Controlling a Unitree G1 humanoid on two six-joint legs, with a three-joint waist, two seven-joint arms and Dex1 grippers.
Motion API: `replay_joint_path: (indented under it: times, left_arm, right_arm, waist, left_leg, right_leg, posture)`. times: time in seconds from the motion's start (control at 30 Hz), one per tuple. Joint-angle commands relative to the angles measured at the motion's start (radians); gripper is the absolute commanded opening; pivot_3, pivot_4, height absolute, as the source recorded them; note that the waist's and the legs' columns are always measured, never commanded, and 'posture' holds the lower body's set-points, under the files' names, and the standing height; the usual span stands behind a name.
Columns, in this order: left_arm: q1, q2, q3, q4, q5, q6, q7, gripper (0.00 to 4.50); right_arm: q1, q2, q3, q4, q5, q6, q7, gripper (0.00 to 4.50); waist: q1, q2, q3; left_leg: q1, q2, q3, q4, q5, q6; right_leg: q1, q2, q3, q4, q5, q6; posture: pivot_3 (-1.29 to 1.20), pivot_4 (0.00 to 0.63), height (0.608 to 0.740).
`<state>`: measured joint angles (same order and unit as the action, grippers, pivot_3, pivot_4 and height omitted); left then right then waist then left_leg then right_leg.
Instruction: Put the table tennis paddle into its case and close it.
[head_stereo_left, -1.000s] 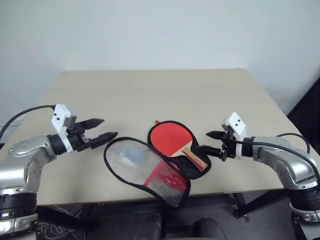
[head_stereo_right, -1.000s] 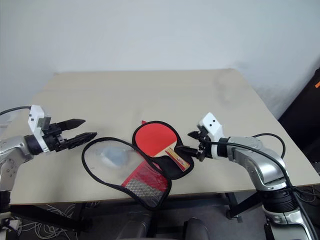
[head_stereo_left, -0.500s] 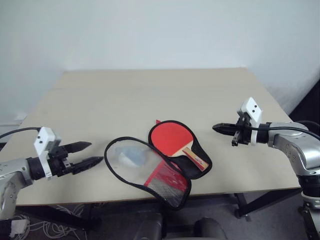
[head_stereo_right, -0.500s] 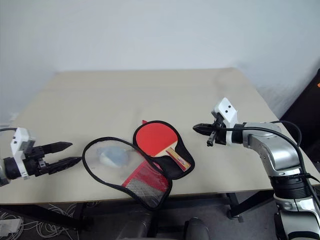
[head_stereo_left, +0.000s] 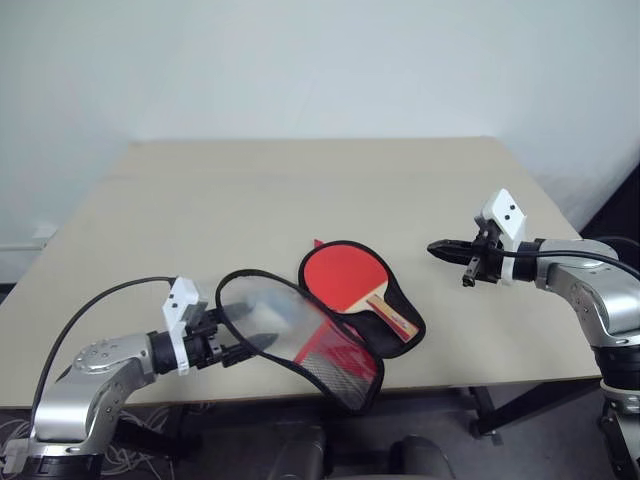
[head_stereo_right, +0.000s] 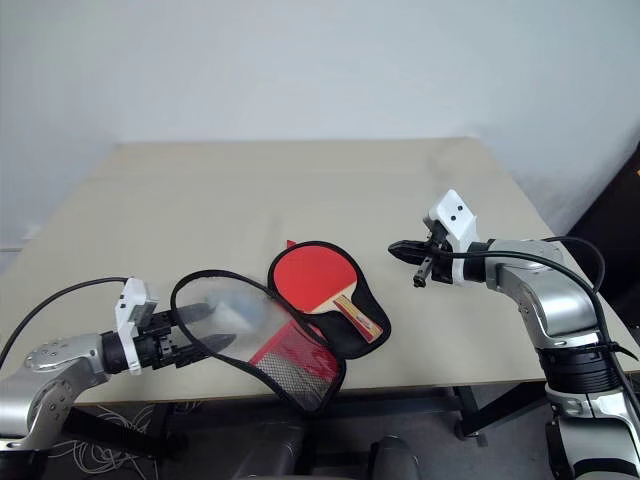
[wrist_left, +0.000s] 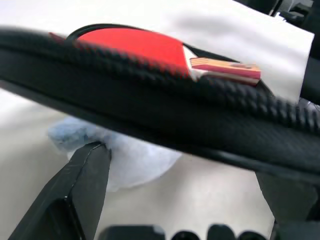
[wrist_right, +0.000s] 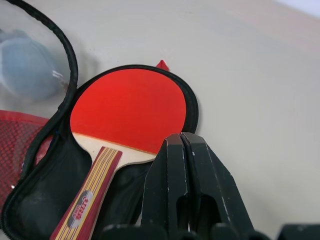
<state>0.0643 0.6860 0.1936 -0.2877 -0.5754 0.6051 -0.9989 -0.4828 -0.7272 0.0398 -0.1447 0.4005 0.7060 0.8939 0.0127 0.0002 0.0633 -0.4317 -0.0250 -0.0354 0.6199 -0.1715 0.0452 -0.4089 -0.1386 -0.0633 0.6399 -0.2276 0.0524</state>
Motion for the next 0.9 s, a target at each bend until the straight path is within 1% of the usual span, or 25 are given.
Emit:
replay_joint_path:
  times: [0.03,0.13,0.37,0.43,0.53,0.6,0.7,0.77,0.8,0.9]
  left_arm:
    - [-0.059,-0.035,-0.055,-0.048,-0.031,0.020,0.027,4.50]
    - [-0.107,-0.075,-0.099,-0.059,-0.041,0.037,0.051,4.50]
    - [-0.267,-0.249,-0.264,-0.008,0.025,0.026,0.171,4.50]
    - [-0.300,-0.289,-0.295,0.011,0.049,0.016,0.200,4.50]
    - [-0.334,-0.321,-0.316,0.035,0.075,0.003,0.226,4.50]
    - [-0.341,-0.322,-0.317,0.038,0.079,-0.003,0.229,4.50]
    - [-0.357,-0.302,-0.284,0.014,0.048,0.023,0.231,4.50]
    - [-0.375,-0.288,-0.205,-0.034,-0.053,0.109,0.253,4.50]
    - [-0.382,-0.273,-0.155,-0.064,-0.126,0.167,0.264,4.50]
    - [-0.386,-0.208,-0.021,-0.133,-0.328,0.319,0.292,4.50]
  right_arm:
    - [-0.020,0.000,-0.032,-0.010,-0.001,-0.021,-0.012,0.01]
    - [-0.023,0.001,-0.041,-0.004,0.004,-0.021,-0.016,0.01]
    - [-0.036,-0.003,-0.054,0.032,-0.003,-0.039,-0.022,0.01]
    - [-0.039,-0.004,-0.057,0.040,-0.005,-0.044,-0.024,0.01]
    - [-0.039,-0.005,-0.064,0.048,-0.009,-0.048,-0.026,0.01]
    - [-0.038,-0.005,-0.066,0.049,-0.010,-0.049,-0.028,0.01]
    - [-0.031,-0.002,-0.066,0.045,-0.010,-0.048,-0.032,0.01]
    - [-0.025,0.000,-0.065,0.039,-0.009,-0.047,-0.035,0.01]
    - [-0.022,-0.001,-0.066,0.035,-0.005,-0.044,-0.033,0.01]
    - [-0.012,-0.005,-0.066,0.030,-0.001,-0.043,-0.029,0.01]
  waist:
    - [0.000,0.000,0.000]
    - [0.000,0.000,0.000]
    - [0.003,0.000,0.000]
    - [0.003,0.000,0.000]
    - [-0.001,-0.001,0.000]
    - [-0.002,0.000,0.000]
    - [-0.002,0.000,0.000]
    - [-0.002,-0.001,0.000]
    - [-0.002,-0.001,0.001]
    - [-0.004,-0.001,0.001]
  left_leg:
    - [0.000,0.000,0.000,0.000,0.000,0.000]
    - [0.000,0.000,0.000,0.001,0.000,0.000]
    - [0.000,-0.001,0.000,0.004,0.000,0.001]
    - [0.000,-0.001,0.000,0.006,0.000,0.001]
    - [0.000,0.000,0.000,0.008,-0.001,0.002]
    - [0.000,0.000,0.000,0.008,-0.001,0.002]
    - [0.000,0.000,0.000,0.008,-0.001,0.002]
    - [0.000,0.000,0.000,0.008,-0.001,0.002]
    - [-0.001,0.000,-0.001,0.008,-0.001,0.002]
    - [-0.002,0.000,-0.002,0.008,-0.001,0.002]
  right_leg:
    - [0.000,0.000,0.000,0.000,0.000,0.000]
    - [0.001,0.000,0.000,0.000,0.000,0.001]
    - [0.003,0.001,-0.001,0.001,0.001,0.001]
    - [0.004,0.002,-0.001,0.001,0.002,0.001]
    - [0.004,0.002,-0.001,0.001,0.002,0.001]
    - [0.005,0.002,-0.001,0.001,0.003,0.001]
    - [0.004,0.002,-0.001,0.001,0.003,0.001]
    - [0.004,0.002,-0.001,0.001,0.003,0.001]
    - [0.004,0.002,-0.001,0.001,0.003,0.001]
    - [0.003,0.002,-0.002,0.001,0.003,0.001]
  posture:
    - [0.00,0.000,0.707]
    - [0.00,0.000,0.707]
    - [0.00,0.000,0.707]
    - [0.00,0.000,0.707]
    - [0.00,0.000,0.707]
    - [0.00,0.000,0.707]
    - [0.00,0.000,0.707]
    - [0.00,0.000,0.707]
    - [0.00,0.000,0.707]
    - [0.00,0.000,0.707]
